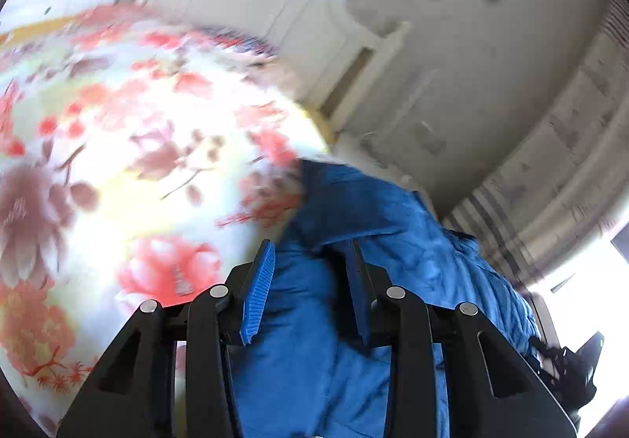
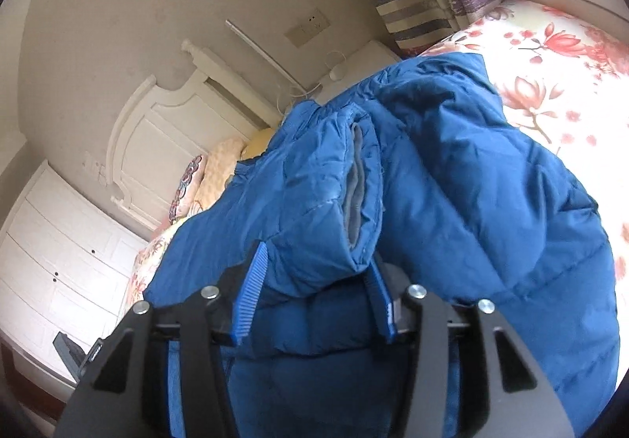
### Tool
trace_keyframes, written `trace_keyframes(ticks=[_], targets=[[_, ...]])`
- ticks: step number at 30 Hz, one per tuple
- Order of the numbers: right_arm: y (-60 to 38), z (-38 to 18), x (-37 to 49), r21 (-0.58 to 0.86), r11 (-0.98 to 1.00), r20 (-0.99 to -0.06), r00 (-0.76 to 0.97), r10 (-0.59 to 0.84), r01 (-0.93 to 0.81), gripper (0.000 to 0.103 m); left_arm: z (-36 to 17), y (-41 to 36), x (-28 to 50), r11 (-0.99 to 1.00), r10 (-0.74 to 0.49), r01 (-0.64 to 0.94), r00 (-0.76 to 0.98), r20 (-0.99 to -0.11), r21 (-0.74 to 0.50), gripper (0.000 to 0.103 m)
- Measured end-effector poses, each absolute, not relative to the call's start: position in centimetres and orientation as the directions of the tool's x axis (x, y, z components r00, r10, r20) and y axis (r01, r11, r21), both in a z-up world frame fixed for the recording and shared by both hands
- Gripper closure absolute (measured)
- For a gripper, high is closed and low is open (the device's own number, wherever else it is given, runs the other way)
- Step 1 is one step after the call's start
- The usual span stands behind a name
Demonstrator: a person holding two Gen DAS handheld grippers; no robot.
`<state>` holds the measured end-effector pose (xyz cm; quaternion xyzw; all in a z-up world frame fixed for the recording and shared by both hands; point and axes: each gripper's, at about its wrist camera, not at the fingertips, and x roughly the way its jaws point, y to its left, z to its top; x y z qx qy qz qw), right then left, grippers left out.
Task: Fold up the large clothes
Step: 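Fold the held sleeve over the jacket body with the right tool and release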
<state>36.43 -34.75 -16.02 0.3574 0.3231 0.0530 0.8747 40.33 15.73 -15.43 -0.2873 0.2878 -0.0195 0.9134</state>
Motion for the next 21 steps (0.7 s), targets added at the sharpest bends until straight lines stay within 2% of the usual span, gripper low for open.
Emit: trace_keyframes(ticks=[1, 3, 6, 10, 12, 15, 17, 19, 21], targets=[[-34.4, -15.9, 36.5, 0.652, 0.746, -0.533, 0.780, 0.328, 0.132, 0.080, -15.6, 15.8, 40.3, 0.831, -0.197, -0.144, 0.827, -0.527, -0.538, 0.073], [-33.6, -15.1, 36.1, 0.641, 0.760, -0.513, 0.796, 0.321, 0.107, 0.086, -15.7, 15.8, 40.5, 0.833, -0.189, -0.158, 0.820, -0.540, -0.531, 0.073], [-33.1, -12.3, 34.7, 0.604, 0.795, -0.454, 0.841, 0.295, 0.048, 0.088, -15.7, 15.7, 40.5, 0.835, -0.183, -0.165, 0.817, -0.547, -0.526, 0.073], [-34.5, -12.3, 33.9, 0.589, 0.802, -0.484, 0.839, 0.250, 0.101, 0.088, -15.9, 15.7, 40.7, 0.833, -0.183, -0.177, 0.806, -0.563, -0.524, 0.073], [-35.4, -14.1, 34.4, 0.572, 0.804, -0.545, 0.808, 0.224, 0.163, 0.086, -16.1, 15.6, 40.9, 0.834, -0.184, -0.181, 0.799, -0.572, -0.522, 0.073], [-35.5, -15.8, 34.3, 0.553, 0.813, -0.601, 0.763, 0.239, 0.181, 0.072, -16.2, 15.6, 40.8, 0.834, -0.179, -0.184, 0.803, -0.569, -0.521, 0.073], [-35.4, -14.8, 33.4, 0.499, 0.831, -0.622, 0.769, 0.147, 0.245, 0.067, -16.2, 15.7, 40.6, 0.834, -0.175, -0.185, 0.805, -0.567, -0.520, 0.073], [-34.7, -12.0, 31.7, 0.380, 0.864, -0.586, 0.809, -0.052, 0.331, 0.065, -16.4, 15.7, 40.7, 0.834, -0.175, -0.189, 0.800, -0.574, -0.518, 0.073], [-33.2, -9.7, 31.5, 0.330, 0.906, -0.525, 0.849, -0.056, 0.263, 0.062, -16.4, 15.6, 40.8, 0.835, -0.174, -0.193, 0.796, -0.580, -0.516, 0.073]])
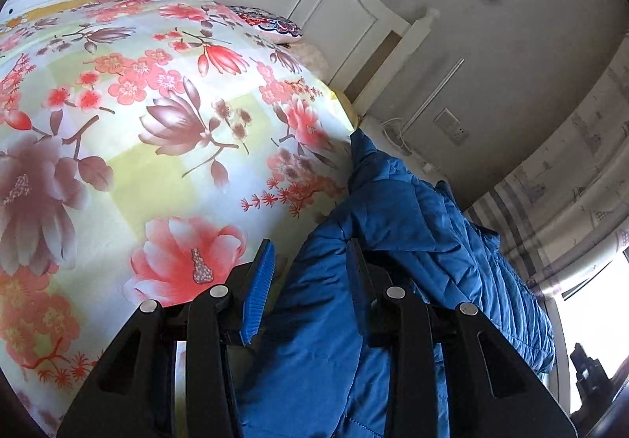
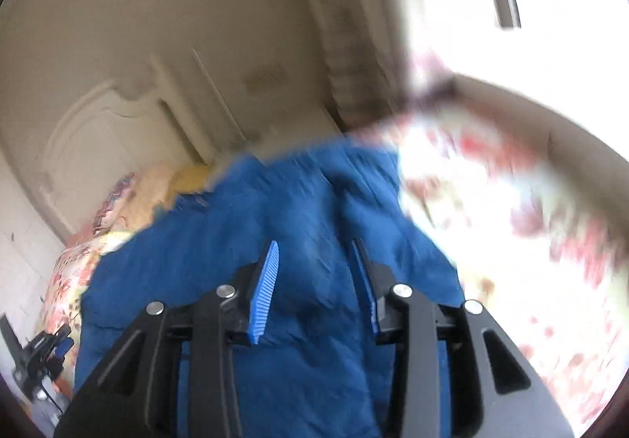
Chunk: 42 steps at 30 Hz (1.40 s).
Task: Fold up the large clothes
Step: 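Fold the held sleeve over the jacket body with the right tool and release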
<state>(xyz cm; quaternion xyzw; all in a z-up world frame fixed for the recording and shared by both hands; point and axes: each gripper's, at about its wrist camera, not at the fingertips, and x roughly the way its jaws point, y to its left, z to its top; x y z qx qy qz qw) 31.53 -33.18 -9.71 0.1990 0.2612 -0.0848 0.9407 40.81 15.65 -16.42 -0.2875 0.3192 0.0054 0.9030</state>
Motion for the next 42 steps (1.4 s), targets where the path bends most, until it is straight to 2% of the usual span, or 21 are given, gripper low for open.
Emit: trace_keyframes(ticks=[4, 9, 11, 13, 14, 15, 17, 18, 22, 25, 29, 31, 35, 39, 42], targets=[[-30.0, -8.3, 34.2, 0.190, 0.974, -0.540, 0.842, -0.004, 0.126, 0.058, -16.0, 15.4, 40.6, 0.842, -0.169, -0.180, 0.808, -0.564, -0.509, 0.073], [-30.0, -12.2, 38.7, 0.107, 0.983, -0.696, 0.718, -0.033, 0.148, 0.058, -12.2, 12.7, 41.4, 0.892, -0.186, -0.094, 0.815, -0.549, -0.442, 0.073], [-29.4, -13.9, 38.5, 0.056, 0.991, -0.699, 0.714, -0.047, 0.120, 0.057, -10.3, 10.2, 42.7, 0.926, -0.203, -0.033, 0.797, -0.569, -0.376, 0.072], [-29.0, -14.3, 38.5, 0.035, 0.992, -0.698, 0.714, -0.062, 0.121, 0.057, -8.9, 6.5, 45.0, 0.960, -0.203, 0.033, 0.766, -0.610, -0.278, 0.051], [-28.9, -14.4, 38.7, 0.026, 0.992, -0.700, 0.711, -0.069, 0.121, 0.057, -8.5, 4.7, 45.9, 0.968, -0.206, 0.068, 0.765, -0.611, -0.242, 0.023], [-28.8, -14.4, 38.8, 0.019, 0.992, -0.704, 0.707, -0.073, 0.121, 0.057, -8.3, 3.5, 46.5, 0.974, -0.198, 0.086, 0.770, -0.607, -0.210, 0.006], [-28.6, -14.5, 38.6, 0.026, 0.992, -0.705, 0.706, -0.067, 0.120, 0.057, -8.6, 0.5, 47.8, 0.985, -0.172, 0.130, 0.770, -0.614, -0.113, 0.006], [-28.7, -14.5, 38.5, 0.034, 0.992, -0.705, 0.707, -0.061, 0.120, 0.057, -9.4, -1.1, 48.9, 0.989, -0.141, 0.137, 0.748, -0.649, -0.058, 0.006], [-29.2, -14.6, 38.7, 0.046, 0.992, -0.707, 0.706, -0.052, 0.119, 0.057, -14.9, -3.0, 52.3, 0.995, -0.067, 0.101, 0.631, -0.773, -0.004, 0.006], [-29.2, -14.6, 38.8, 0.043, 0.992, -0.707, 0.705, -0.054, 0.119, 0.057, -16.3, -2.9, 51.9, 0.992, -0.083, 0.126, 0.668, -0.740, 0.002, 0.004], [-29.6, -13.9, 38.8, 0.061, 0.991, -0.714, 0.699, -0.041, 0.120, 0.057, -16.3, -2.8, 51.8, 0.992, -0.088, 0.125, 0.669, -0.738, -0.004, 0.004], [-29.4, -12.1, 38.7, 0.037, 0.987, -0.682, 0.726, -0.088, 0.156, 0.057, -16.3, -2.7, 52.0, 0.992, -0.087, 0.123, 0.670, -0.737, -0.006, 0.004], [-28.0, -9.0, 40.8, 0.031, 0.991, -0.613, 0.786, -0.082, 0.127, 0.055, -16.3, -2.9, 51.8, 0.993, -0.084, 0.121, 0.671, -0.736, -0.004, 0.004], [-26.1, -10.6, 45.7, -0.024, 0.994, -0.684, 0.723, -0.095, 0.109, 0.055, -16.3, -2.7, 51.8, 0.992, -0.097, 0.122, 0.672, -0.734, -0.019, 0.004], [-26.1, -14.4, 47.6, -0.037, 0.996, -0.730, 0.679, -0.083, 0.082, 0.048, -16.3, -2.5, 51.7, 0.992, -0.105, 0.123, 0.673, -0.732, -0.028, 0.004]])
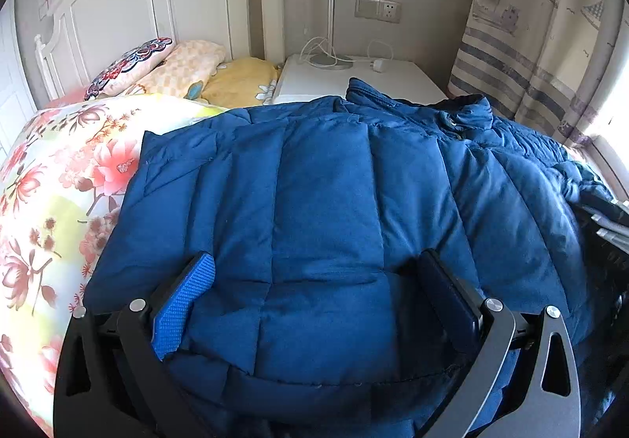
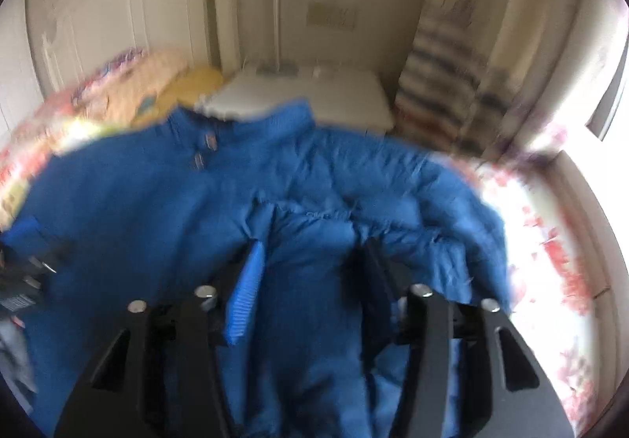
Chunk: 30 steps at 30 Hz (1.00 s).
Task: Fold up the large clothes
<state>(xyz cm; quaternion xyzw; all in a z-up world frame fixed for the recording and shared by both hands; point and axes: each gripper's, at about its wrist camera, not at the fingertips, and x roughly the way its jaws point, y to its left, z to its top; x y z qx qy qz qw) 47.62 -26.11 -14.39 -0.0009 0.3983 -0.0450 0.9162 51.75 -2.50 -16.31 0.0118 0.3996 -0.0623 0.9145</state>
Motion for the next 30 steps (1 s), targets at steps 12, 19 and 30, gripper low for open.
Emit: trace_keyframes(ticks=[12, 19, 30], targets=[[-25.6, -14.9, 47.7, -0.058, 0.994, -0.730, 0.675, -0.106, 0.093, 0.048, -12.0, -3.5, 54.1, 0.988, -0.037, 0.128, 0.722, -0.691, 0.082, 0.004], [-25.3, -15.0, 47.8, -0.051, 0.994, -0.729, 0.677, -0.100, 0.092, 0.047, -16.6, -1.0, 60.2, 0.995, -0.063, 0.097, 0.571, -0.818, -0.009, 0.004], [-27.4, -11.6, 45.9, 0.055, 0.991, -0.686, 0.725, -0.052, 0.123, 0.040, -16.8, -1.2, 59.4, 0.996, -0.048, 0.088, 0.599, -0.799, 0.006, 0.004]])
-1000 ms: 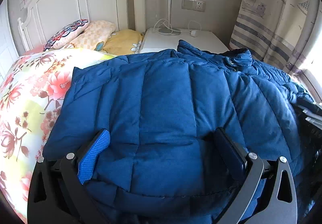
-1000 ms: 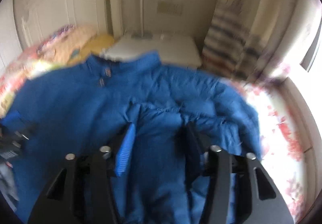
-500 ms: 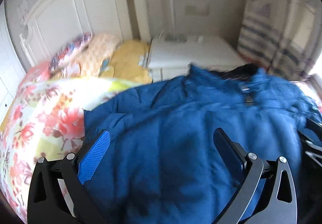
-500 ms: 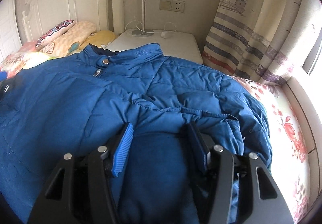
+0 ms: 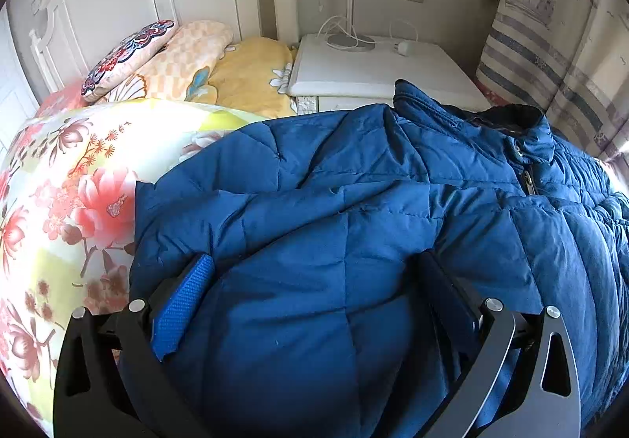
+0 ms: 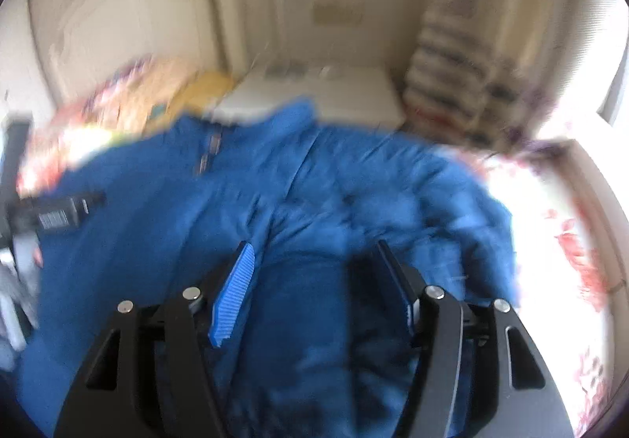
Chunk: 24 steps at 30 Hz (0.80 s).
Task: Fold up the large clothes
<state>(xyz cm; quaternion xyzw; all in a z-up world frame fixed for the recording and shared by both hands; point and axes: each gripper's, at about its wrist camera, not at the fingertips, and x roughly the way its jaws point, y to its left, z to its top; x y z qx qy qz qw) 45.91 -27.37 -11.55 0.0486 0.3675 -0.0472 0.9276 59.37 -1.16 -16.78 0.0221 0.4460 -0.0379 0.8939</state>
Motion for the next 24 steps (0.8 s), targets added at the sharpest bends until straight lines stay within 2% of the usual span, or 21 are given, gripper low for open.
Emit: trace_keyframes(ticks=[3, 5, 6, 11, 15, 17, 22, 24], targets=[[-28.1, -10.4, 44.5, 0.109, 0.987, -0.658, 0.752, -0.020, 0.122, 0.031, -16.7, -1.3, 59.5, 0.996, -0.048, 0.087, 0.599, -0.799, 0.005, 0.004], [-27.4, -11.8, 44.6, 0.071, 0.995, -0.706, 0.708, 0.006, 0.063, 0.026, -16.7, -1.2, 59.5, 0.996, -0.051, 0.088, 0.600, -0.798, 0.003, 0.004], [-26.5, -13.7, 45.1, 0.001, 1.000, -0.750, 0.661, -0.011, 0.019, 0.024, -16.7, -1.1, 59.5, 0.996, -0.053, 0.089, 0.600, -0.798, 0.001, 0.004], [-25.9, -13.5, 45.8, -0.051, 0.999, -0.779, 0.626, -0.031, -0.014, 0.024, -16.7, -1.1, 59.5, 0.996, -0.051, 0.087, 0.601, -0.798, 0.002, 0.004], [-28.2, -9.8, 47.6, -0.037, 0.997, -0.716, 0.694, -0.074, 0.068, 0.023, -16.7, -1.1, 59.5, 0.996, -0.053, 0.085, 0.600, -0.798, -0.001, 0.004], [-29.7, -9.0, 49.5, -0.037, 0.993, -0.708, 0.698, -0.106, 0.113, 0.018, -16.8, -1.1, 59.5, 0.996, -0.052, 0.084, 0.601, -0.798, -0.002, 0.004], [-34.8, -13.3, 55.7, -0.013, 0.979, -0.826, 0.549, -0.126, 0.205, 0.018, -16.8, -1.0, 59.5, 0.996, -0.053, 0.084, 0.598, -0.799, -0.003, 0.004], [-35.8, -16.3, 56.7, 0.019, 0.979, -0.865, 0.494, -0.084, 0.201, 0.012, -16.9, -1.1, 59.6, 0.997, -0.052, 0.083, 0.597, -0.801, -0.003, 0.004]])
